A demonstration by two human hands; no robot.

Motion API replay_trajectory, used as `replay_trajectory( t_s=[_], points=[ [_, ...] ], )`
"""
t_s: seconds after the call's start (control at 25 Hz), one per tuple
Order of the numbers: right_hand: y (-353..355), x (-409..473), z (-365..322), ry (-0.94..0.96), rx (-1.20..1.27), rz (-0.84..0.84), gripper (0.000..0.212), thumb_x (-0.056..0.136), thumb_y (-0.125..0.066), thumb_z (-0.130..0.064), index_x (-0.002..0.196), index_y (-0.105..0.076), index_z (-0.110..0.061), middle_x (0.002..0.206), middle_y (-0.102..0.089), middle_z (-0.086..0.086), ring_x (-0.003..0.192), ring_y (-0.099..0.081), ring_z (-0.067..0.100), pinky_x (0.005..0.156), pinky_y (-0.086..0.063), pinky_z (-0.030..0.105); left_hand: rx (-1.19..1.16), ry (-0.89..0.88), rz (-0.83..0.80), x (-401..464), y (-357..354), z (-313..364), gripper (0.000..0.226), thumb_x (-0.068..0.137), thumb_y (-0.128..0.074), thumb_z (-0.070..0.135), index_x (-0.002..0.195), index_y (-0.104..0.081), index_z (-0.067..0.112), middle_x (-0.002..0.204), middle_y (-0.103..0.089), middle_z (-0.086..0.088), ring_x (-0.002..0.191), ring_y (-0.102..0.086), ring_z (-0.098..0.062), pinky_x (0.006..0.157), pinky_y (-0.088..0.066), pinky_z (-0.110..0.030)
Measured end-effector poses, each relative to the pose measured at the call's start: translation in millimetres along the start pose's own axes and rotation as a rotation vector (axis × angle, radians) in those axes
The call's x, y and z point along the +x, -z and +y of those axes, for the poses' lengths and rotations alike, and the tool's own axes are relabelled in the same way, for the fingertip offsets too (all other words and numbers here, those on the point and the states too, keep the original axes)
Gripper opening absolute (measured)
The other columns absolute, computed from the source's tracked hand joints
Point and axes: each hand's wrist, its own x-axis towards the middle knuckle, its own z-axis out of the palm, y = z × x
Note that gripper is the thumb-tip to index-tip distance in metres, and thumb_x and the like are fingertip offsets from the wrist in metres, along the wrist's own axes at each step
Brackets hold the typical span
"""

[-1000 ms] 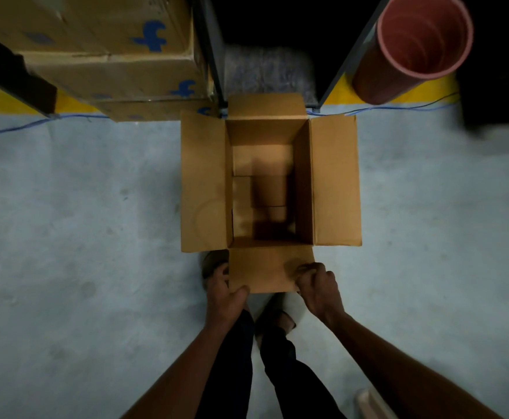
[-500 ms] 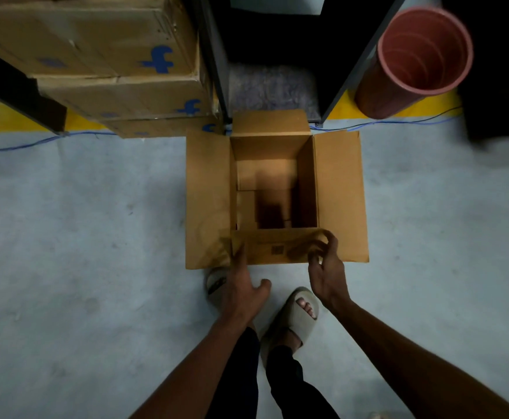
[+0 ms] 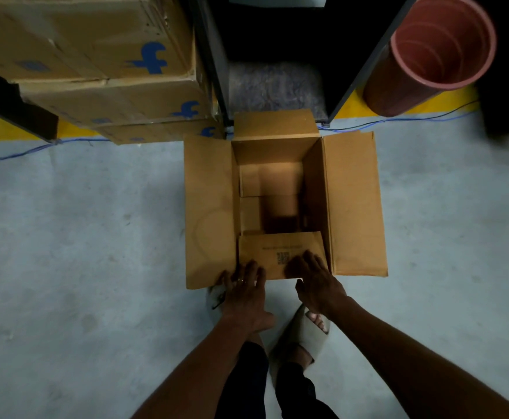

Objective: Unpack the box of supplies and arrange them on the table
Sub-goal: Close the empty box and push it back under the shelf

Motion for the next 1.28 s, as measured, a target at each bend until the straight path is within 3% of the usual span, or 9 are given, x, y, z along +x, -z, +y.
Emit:
replay_trajectory(
  t_s=[0.08, 0.2, 0.44, 0.64, 0.72, 0.84, 0.92, 1.08, 1.28],
  points=[
    [9.1, -1.3, -4.4, 0.006, 0.035, -0.029, 0.061, 0.098, -0.051, -0.024, 0.154, -0.026, -0.031, 0.166, -0.008, 0.0, 0.154, -0.004, 0.024, 0.117, -0.033, 0.041, -0.038, 0.0, 0.014, -0.9, 7.9, -1.6, 0.106, 0.076, -0.06, 0.053, 0.156, 0.001, 0.021, 0.164, 0.007, -0.001, 0.151, 0.006, -0.029, 0.118, 0.004, -0.058],
    [28.1, -4.9, -8.6, 0.078, 0.097, 0.053, 0.049, 0.09, -0.054, -0.013, 0.132, -0.052, -0.038, 0.151, -0.035, -0.008, 0.146, -0.028, 0.02, 0.11, -0.043, 0.033, -0.108, -0.014, 0.066, -6.4, 30.0, -5.3, 0.102, 0.076, -0.058, 0.053, 0.156, -0.001, 0.023, 0.163, 0.003, 0.003, 0.15, 0.0, -0.027, 0.119, 0.003, -0.055],
    [77.8, -4.2, -31.1, 0.0, -0.032, 0.105, 0.036, 0.097, -0.052, -0.029, 0.133, -0.051, -0.032, 0.135, -0.054, 0.0, 0.124, -0.051, 0.021, 0.088, -0.045, 0.026, -0.174, -0.015, 0.206, -2.0, 85.4, -26.0, 0.098, 0.076, -0.051, 0.056, 0.155, 0.003, 0.035, 0.164, 0.007, 0.014, 0.149, -0.009, -0.028, 0.116, -0.016, -0.052],
    [125.5, 44.3, -33.7, 0.115, 0.15, 0.369, 0.025, 0.093, -0.061, -0.025, 0.118, -0.064, -0.018, 0.112, -0.068, 0.003, 0.092, -0.066, 0.015, 0.069, -0.053, 0.02, -0.343, -0.062, 0.372, 53.9, 137.8, -40.0, 0.1, 0.083, -0.065, 0.042, 0.157, -0.002, 0.025, 0.165, 0.005, 0.004, 0.152, 0.002, -0.02, 0.122, -0.003, -0.04],
    [152.9, 76.7, -32.2, 0.165, 0.227, 0.414, 0.031, 0.095, -0.059, -0.025, 0.123, -0.06, -0.01, 0.118, -0.064, 0.009, 0.096, -0.062, 0.017, 0.076, -0.053, 0.021, -0.359, -0.056, 0.444, 88.8, 155.3, -52.8, 0.105, 0.081, -0.07, 0.044, 0.157, -0.001, 0.023, 0.165, 0.005, -0.001, 0.152, 0.003, -0.022, 0.122, -0.003, -0.041],
    [190.1, 134.7, -28.6, 0.24, -0.021, 0.524, 0.047, 0.092, -0.046, -0.038, 0.129, -0.054, -0.01, 0.127, -0.058, 0.017, 0.119, -0.051, 0.035, 0.098, -0.047, 0.041, -0.306, -0.066, 0.533, 133.2, 180.5, -71.1, 0.112, 0.078, -0.073, 0.053, 0.158, -0.002, 0.019, 0.165, 0.002, -0.008, 0.152, 0.0, -0.026, 0.123, -0.009, -0.045],
    [211.7, 158.5, -30.2, 0.189, -0.035, 0.513, 0.065, 0.087, -0.034, -0.043, 0.142, -0.044, -0.008, 0.137, -0.049, 0.023, 0.128, -0.042, 0.039, 0.108, -0.038, 0.04, -0.273, -0.055, 0.582, 154.2, 193.8, -77.8, 0.114, 0.074, -0.075, 0.053, 0.157, -0.006, 0.017, 0.164, -0.003, -0.013, 0.152, -0.004, -0.029, 0.123, -0.009, -0.044],
    [230.2, 200.4, -31.7, 0.102, -0.247, 0.42, 0.078, 0.092, -0.031, -0.05, 0.153, -0.023, -0.002, 0.148, -0.04, 0.028, 0.139, -0.033, 0.042, 0.118, -0.022, 0.045, -0.253, 0.004, 0.622, 181.6, 210.6, -84.2, 0.115, 0.069, -0.077, 0.05, 0.155, -0.009, 0.016, 0.161, -0.011, -0.021, 0.15, -0.008, -0.033, 0.122, -0.007, -0.044],
    [232.3, 217.5, -34.3, 0.068, -0.066, 0.365, 0.085, 0.091, -0.058, -0.045, 0.155, -0.018, -0.006, 0.146, -0.044, 0.025, 0.14, -0.036, 0.037, 0.12, -0.013, 0.05, -0.489, 0.166, 0.594, 196.5, 233.9, -73.6, 0.115, 0.067, -0.069, 0.058, 0.156, -0.011, 0.014, 0.146, -0.042, -0.018, 0.141, -0.033, -0.032, 0.12, -0.011, -0.045]
  ],
)
